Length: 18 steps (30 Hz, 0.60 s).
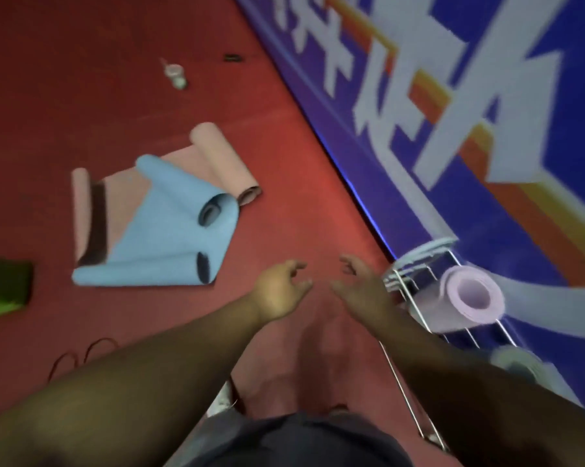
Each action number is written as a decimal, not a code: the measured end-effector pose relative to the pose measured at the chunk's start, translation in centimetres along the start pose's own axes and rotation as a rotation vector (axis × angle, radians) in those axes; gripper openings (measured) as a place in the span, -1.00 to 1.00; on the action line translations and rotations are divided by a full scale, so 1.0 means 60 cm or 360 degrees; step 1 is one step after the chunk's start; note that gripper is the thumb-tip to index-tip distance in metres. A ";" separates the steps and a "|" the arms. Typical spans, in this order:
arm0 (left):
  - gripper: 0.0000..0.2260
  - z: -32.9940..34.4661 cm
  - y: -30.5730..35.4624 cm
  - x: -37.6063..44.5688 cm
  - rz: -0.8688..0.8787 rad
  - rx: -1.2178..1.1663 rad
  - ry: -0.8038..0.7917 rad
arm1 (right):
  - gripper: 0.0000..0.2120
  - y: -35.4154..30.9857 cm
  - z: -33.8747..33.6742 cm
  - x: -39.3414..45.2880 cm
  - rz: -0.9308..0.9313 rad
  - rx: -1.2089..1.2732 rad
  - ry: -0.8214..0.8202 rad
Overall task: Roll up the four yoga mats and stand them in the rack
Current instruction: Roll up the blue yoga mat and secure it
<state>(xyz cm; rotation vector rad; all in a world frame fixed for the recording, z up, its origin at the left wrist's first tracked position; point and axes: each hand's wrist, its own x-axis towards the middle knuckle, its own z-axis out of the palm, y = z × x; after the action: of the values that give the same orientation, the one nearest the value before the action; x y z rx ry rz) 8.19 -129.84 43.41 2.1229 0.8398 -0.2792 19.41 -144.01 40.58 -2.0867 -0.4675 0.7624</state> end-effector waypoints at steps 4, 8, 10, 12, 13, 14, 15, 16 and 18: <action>-0.56 -0.118 -0.145 -0.072 -0.0150 -0.0178 0.0260 | -0.48 -0.109 0.162 0.011 -0.0234 -0.0157 -0.0204; -0.56 -0.229 -0.331 -0.145 -0.0307 -0.0252 0.0406 | -0.47 -0.208 0.364 0.000 -0.0337 -0.0211 -0.0419; -0.54 -0.289 -0.431 -0.184 -0.0392 -0.0215 0.0442 | -0.50 -0.249 0.474 -0.012 -0.0350 -0.0195 -0.0424; -0.52 -0.353 -0.526 -0.219 -0.0471 -0.0143 0.0492 | -0.51 -0.281 0.584 -0.022 -0.0308 -0.0160 -0.0443; -0.52 -0.385 -0.572 -0.233 -0.0510 -0.0117 0.0517 | -0.50 -0.296 0.635 -0.027 -0.0278 -0.0155 -0.0477; -0.52 -0.415 -0.613 -0.243 -0.0538 -0.0102 0.0544 | -0.48 -0.308 0.683 -0.030 -0.0242 -0.0162 -0.0520; -0.52 -0.444 -0.648 -0.253 -0.0570 -0.0094 0.0561 | -0.47 -0.321 0.723 -0.035 -0.0218 -0.0166 -0.0566; -0.52 -0.470 -0.680 -0.259 -0.0591 -0.0087 0.0570 | -0.46 -0.334 0.759 -0.039 -0.0202 -0.0170 -0.0597; -0.51 -0.517 -0.733 -0.261 -0.0613 -0.0084 0.0544 | -0.45 -0.364 0.814 -0.041 -0.0188 -0.0213 -0.0626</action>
<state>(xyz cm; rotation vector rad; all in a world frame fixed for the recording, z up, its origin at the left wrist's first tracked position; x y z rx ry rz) -34.96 -94.03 43.48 1.9760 1.4436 -0.0879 -16.10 -104.07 36.86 -2.0100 -0.8695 1.1016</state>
